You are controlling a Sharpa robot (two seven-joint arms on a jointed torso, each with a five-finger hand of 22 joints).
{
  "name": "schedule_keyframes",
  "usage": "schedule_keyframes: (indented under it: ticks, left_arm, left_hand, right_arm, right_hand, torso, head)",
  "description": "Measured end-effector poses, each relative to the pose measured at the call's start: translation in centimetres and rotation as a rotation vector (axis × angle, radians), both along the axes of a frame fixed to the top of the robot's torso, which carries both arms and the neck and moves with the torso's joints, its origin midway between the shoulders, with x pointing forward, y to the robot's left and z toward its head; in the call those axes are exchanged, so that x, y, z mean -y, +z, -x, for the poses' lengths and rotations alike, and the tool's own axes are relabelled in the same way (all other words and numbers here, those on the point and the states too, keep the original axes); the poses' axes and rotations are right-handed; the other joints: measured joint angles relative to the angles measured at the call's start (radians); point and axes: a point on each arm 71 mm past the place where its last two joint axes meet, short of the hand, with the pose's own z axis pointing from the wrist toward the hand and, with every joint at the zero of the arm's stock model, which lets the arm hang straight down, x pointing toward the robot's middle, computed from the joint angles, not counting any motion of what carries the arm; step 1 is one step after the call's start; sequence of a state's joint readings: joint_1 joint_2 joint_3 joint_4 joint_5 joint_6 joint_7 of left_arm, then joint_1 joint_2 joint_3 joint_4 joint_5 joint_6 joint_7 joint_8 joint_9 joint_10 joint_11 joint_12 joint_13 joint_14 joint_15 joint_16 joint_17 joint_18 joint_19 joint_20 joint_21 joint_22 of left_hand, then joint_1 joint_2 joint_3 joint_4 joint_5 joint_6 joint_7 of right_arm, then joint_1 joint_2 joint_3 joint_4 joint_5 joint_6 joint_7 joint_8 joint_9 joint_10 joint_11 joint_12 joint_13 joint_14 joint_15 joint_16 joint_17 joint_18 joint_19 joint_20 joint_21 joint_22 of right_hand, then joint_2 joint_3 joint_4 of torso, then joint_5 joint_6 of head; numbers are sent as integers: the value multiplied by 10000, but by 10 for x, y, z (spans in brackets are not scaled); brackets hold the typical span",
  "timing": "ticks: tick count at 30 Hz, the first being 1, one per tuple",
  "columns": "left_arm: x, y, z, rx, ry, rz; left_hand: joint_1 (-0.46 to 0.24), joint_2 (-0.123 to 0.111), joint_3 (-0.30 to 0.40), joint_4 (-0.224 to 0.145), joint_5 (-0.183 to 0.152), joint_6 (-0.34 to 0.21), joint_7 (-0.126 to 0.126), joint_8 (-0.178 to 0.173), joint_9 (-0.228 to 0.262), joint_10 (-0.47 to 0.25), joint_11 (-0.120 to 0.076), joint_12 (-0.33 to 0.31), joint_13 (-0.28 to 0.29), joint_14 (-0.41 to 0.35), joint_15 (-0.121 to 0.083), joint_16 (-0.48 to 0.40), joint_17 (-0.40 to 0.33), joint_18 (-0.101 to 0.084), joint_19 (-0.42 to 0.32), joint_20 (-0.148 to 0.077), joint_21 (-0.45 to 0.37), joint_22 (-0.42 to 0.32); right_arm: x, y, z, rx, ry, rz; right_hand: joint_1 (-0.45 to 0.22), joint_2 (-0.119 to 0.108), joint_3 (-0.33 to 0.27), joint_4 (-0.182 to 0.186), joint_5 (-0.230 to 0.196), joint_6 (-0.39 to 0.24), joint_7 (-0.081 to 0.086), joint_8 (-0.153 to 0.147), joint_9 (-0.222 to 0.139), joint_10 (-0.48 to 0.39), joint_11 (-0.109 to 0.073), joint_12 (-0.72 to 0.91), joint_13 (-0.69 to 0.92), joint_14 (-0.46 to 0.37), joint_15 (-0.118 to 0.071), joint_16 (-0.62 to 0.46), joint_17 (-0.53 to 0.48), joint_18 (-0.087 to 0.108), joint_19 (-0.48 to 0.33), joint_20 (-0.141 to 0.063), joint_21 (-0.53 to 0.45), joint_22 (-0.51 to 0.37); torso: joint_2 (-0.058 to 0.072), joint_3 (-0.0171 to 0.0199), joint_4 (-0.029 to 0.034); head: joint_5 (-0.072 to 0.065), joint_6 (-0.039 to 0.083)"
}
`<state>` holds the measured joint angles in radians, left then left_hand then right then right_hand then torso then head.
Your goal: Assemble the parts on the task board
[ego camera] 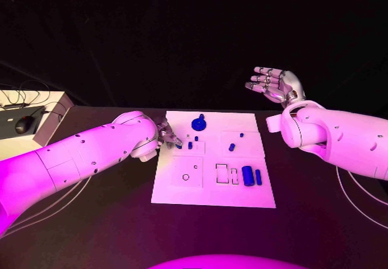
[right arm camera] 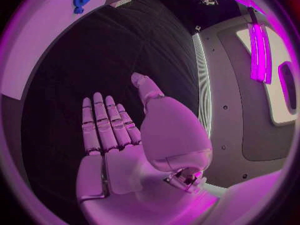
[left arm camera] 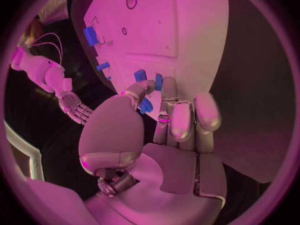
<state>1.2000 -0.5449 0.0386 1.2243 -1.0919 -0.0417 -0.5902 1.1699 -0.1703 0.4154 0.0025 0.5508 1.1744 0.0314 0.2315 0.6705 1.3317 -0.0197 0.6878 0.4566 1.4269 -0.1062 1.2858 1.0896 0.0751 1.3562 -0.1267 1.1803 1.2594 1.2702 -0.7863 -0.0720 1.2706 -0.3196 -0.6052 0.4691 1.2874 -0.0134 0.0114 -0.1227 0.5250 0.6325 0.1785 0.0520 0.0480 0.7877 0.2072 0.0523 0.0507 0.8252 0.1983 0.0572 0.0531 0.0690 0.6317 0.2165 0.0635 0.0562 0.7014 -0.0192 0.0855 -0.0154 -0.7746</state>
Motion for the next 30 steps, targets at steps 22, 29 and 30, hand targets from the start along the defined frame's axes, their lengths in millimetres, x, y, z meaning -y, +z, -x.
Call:
schedule_keyframes:
  ticks: [22, 29, 30]
  left_arm:
    - [0, 1, 2, 90, -118, -85]
    - [0, 2, 2, 16, -155, -97]
    - [0, 2, 2, 1, -162, -97]
  left_hand:
    - [109, -109, 0, 0, 47, 46, 28, 22, -54, 36, 35, -55, -48, 29, -42, -1, 31, -3, 35, -35, 36, 55]
    - [110, -110, 0, 0, 45, 47, 27, 11, -78, 38, 37, -103, -56, 29, -42, -1, 30, -3, 34, -34, 75, 65]
    - [110, -110, 0, 0, 44, 47, 27, 10, -78, 38, 37, -103, -56, 29, -42, -1, 30, -3, 34, -34, 75, 65]
  right_arm:
    - [0, 0, 0, -4, 7, 5]
    - [0, 0, 0, -5, 7, 7]
    - [0, 0, 0, -5, 7, 7]
  right_hand:
    - [41, -41, 0, 0, 131, 0, 0, 0, 0, 0, 0, 0, -9, 0, 0, 0, 2, 0, 1, 0, 0, 0]
    - [41, -41, -3, -3, 131, 0, 0, 0, 1, 0, 0, 0, -8, -2, 2, 0, 3, 0, 1, 1, 0, 0]
    - [41, -41, -31, -31, 131, 0, 0, 0, 1, 0, 0, 0, -8, -41, 0, 0, 2, 0, 1, 1, 0, 0]
  torso:
    - [-4, 1, 6]
    - [-4, 8, 6]
    - [-5, 12, 7]
  head:
    - [-22, -49]
    - [-30, -64]
    - [-30, -64]
